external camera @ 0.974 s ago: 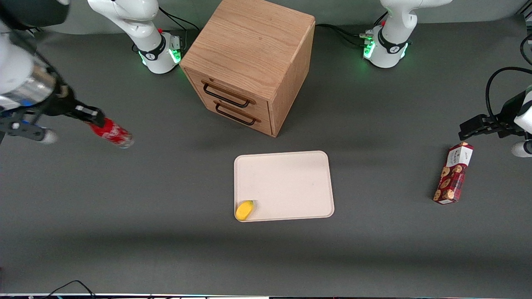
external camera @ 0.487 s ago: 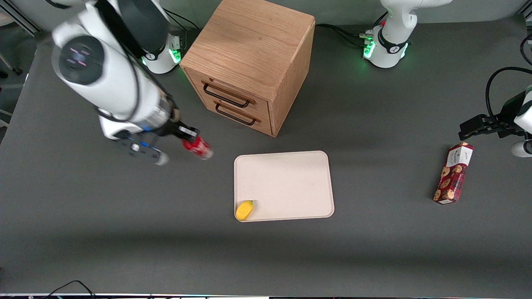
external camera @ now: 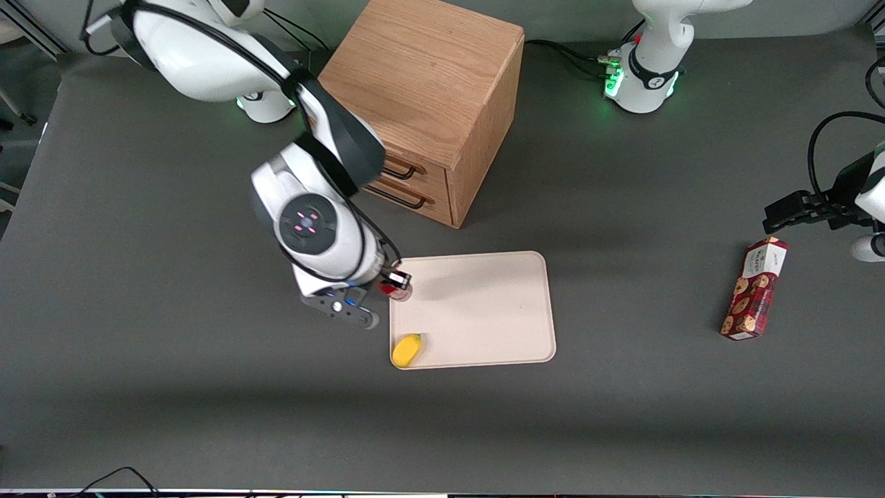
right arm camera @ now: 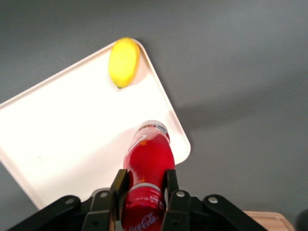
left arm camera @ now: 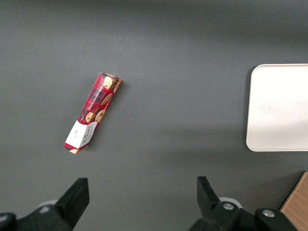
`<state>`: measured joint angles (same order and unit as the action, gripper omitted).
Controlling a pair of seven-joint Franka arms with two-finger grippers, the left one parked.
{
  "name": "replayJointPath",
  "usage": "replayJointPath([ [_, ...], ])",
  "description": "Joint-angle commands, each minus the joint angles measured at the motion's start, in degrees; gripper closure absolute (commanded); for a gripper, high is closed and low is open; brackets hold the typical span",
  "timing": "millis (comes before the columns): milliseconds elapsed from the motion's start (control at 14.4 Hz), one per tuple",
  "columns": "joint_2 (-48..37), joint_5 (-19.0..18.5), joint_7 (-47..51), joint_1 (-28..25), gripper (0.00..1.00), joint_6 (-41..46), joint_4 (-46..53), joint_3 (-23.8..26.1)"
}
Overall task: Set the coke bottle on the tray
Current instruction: 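Lower the bottle onto the tray beside the yellow fruit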
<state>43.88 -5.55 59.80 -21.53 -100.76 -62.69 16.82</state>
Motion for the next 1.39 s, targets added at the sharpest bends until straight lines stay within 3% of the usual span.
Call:
replayJointPath([
  [0,3.05,-0.69,1.99,-2.28,1.00,0.66,3.63,-0.91],
  [278,4.20,-0.87,1.90,-2.37,1.00,-1.45,1.88,-1.00],
  [626,4.99,-4.91,2.08,-2.37,1.00,-2.16,1.43,-1.00],
  [835,5.08,-4.91,2.08,-2.37,1.00,-3.12,1.43,-1.00],
  [904,5.08,-5.00,2.08,-2.37,0.89,-3.21,1.43,-1.00],
  [974,5.17,-5.09,1.99,-2.37,0.61,-3.30,1.43,-1.00],
  [1043,5.17,-5.18,1.55,-2.37,0.14,-3.39,1.35,-1.00],
  [1113,5.08,-5.79,1.55,-2.37,0.00,-3.48,0.74,-1.00],
  [1322,2.37,-7.20,-4.56,-1.67,0.00,-3.56,-1.98,-1.00],
])
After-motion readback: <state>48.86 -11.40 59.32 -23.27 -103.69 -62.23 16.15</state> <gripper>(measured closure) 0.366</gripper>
